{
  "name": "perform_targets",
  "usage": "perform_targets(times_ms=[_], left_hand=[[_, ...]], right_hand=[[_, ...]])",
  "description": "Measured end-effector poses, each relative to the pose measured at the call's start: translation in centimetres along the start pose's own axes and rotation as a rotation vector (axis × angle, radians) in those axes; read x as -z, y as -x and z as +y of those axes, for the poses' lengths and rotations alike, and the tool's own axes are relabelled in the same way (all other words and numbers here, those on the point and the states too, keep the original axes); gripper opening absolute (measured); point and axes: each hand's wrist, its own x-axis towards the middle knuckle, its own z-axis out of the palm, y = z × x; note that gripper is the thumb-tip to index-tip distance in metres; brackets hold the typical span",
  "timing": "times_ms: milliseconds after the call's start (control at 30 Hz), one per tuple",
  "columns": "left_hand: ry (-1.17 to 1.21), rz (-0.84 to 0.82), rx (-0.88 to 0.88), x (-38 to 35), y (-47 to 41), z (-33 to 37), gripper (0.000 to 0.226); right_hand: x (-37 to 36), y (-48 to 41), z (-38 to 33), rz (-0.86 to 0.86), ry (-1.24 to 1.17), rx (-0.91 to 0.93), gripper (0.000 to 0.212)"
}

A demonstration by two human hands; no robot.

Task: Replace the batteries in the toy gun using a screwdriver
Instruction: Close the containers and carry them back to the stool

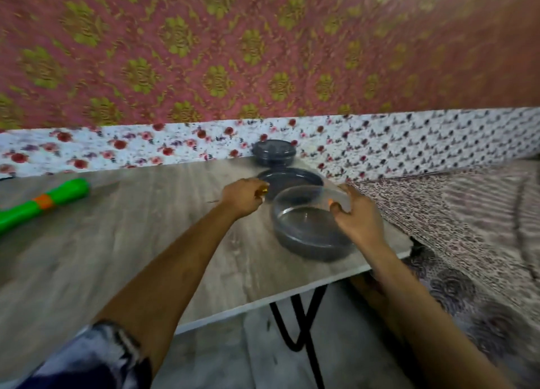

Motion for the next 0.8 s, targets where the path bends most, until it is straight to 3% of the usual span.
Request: perform_targets(times_ms=[100,233,367,533,733,800], left_hand=[[-0.096,-0.101,-0.065,-1.3,-2.2,1.2,0.045],[-0.117,-0.217,-0.026,-1.8,-3.4,1.6,0.032],[-0.301,-0.124,0.009,-2.2,-3.3,1.5,0.022],[-0.393,-0.132,0.028,1.2,-1.1,-2.6,0.023],[-0.28,0.157,0.055,9.9,3.3,-7.0,0.023],[-0.053,0.292,0.151,12.6,4.0,-7.6,0.023]], right_hand=[[0.0,0.2,1.7,-0.034,0.103,-0.058,0.066],[-1.0,0.4,2.3,-0.101,-0.021,-0.186,0.071],[-1.7,0.7,1.8,-0.062,-0.098,-0.2,0.07],[-2.4,0.6,1.1,-0.082,-0.207,-0.217,0.074],[-5.5,1.2,-2.8,-0.142,-0.346,-0.183,0.075],[-6.4,1.5,-4.0,-0.16,-0.347,-0.167,0.075]])
